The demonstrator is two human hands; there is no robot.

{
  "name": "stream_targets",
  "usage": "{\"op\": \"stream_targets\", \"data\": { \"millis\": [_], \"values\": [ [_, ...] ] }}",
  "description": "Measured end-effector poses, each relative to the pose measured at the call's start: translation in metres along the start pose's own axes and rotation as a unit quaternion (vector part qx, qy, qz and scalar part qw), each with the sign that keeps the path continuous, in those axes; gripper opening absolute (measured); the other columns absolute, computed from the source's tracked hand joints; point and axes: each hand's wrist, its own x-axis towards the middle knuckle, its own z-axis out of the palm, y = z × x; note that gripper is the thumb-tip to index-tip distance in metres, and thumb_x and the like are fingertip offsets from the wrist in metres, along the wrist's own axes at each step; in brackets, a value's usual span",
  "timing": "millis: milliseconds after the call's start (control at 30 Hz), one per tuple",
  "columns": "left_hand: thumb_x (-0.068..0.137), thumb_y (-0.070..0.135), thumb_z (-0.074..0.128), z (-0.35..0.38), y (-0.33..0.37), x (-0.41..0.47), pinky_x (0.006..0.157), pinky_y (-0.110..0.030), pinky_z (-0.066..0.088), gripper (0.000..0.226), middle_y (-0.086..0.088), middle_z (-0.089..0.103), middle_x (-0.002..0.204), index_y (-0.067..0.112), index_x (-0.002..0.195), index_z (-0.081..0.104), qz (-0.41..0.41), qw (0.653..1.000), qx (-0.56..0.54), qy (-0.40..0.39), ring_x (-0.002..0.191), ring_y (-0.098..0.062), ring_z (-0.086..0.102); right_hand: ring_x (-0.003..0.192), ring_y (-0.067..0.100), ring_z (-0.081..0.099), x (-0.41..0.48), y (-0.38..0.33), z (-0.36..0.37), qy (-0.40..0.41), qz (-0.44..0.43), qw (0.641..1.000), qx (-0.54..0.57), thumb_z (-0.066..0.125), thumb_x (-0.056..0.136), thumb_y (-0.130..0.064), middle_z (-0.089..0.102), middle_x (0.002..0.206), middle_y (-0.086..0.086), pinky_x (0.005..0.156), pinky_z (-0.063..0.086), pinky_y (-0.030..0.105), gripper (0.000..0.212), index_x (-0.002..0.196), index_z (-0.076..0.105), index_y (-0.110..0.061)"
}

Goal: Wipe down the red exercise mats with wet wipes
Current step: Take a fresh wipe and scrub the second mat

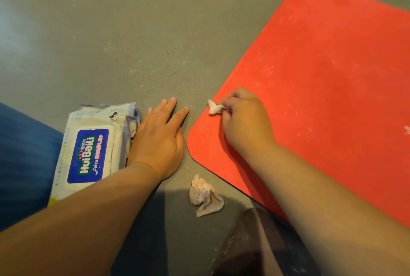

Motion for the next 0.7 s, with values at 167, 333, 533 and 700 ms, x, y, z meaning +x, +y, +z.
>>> {"op": "stream_targets", "data": {
  "millis": [167,333,533,700],
  "values": [
    [0.094,0.024,0.035,0.001,0.000,0.000,0.120,-0.037,0.006,0.050,-0.007,0.026,0.156,0.019,0.143,0.042,0.002,1.000,0.004,-0.009,0.145,-0.023,0.018,0.092,0.023,0.050,-0.066,-0.023,0.009,-0.084,-0.136,0.986,0.049,0.057,0.085,-0.017,0.059,0.098,0.004,0.080,0.041,0.032,0.020,0.098,0.072,-0.014],
    [0.090,0.025,0.033,0.001,-0.001,0.000,0.119,-0.036,0.006,0.054,-0.007,0.029,0.155,0.019,0.142,0.044,0.002,1.000,0.007,-0.003,0.144,-0.024,0.021,0.093,0.031,0.050,-0.022,0.005,0.004,-0.028,-0.071,0.997,-0.030,0.056,0.083,-0.006,0.058,0.095,0.011,0.078,0.038,0.036,0.018,0.092,0.072,-0.010],
    [0.091,0.026,0.034,0.003,-0.002,0.001,0.118,-0.035,0.006,0.053,-0.007,0.030,0.155,0.019,0.142,0.045,0.000,1.000,0.005,-0.001,0.144,-0.024,0.022,0.091,0.028,0.048,-0.033,-0.016,0.016,-0.032,-0.089,0.995,0.013,0.055,0.084,-0.009,0.058,0.095,0.008,0.077,0.036,0.034,0.022,0.097,0.073,-0.011],
    [0.091,0.025,0.035,0.004,-0.003,0.000,0.118,-0.035,0.006,0.052,-0.008,0.031,0.154,0.019,0.141,0.045,0.004,1.000,0.015,0.005,0.144,-0.024,0.023,0.086,0.030,0.049,-0.049,-0.006,0.004,-0.086,-0.148,0.985,0.012,0.058,0.083,-0.013,0.055,0.086,0.007,0.069,0.038,0.033,0.018,0.092,0.074,-0.015]
  ]
}}
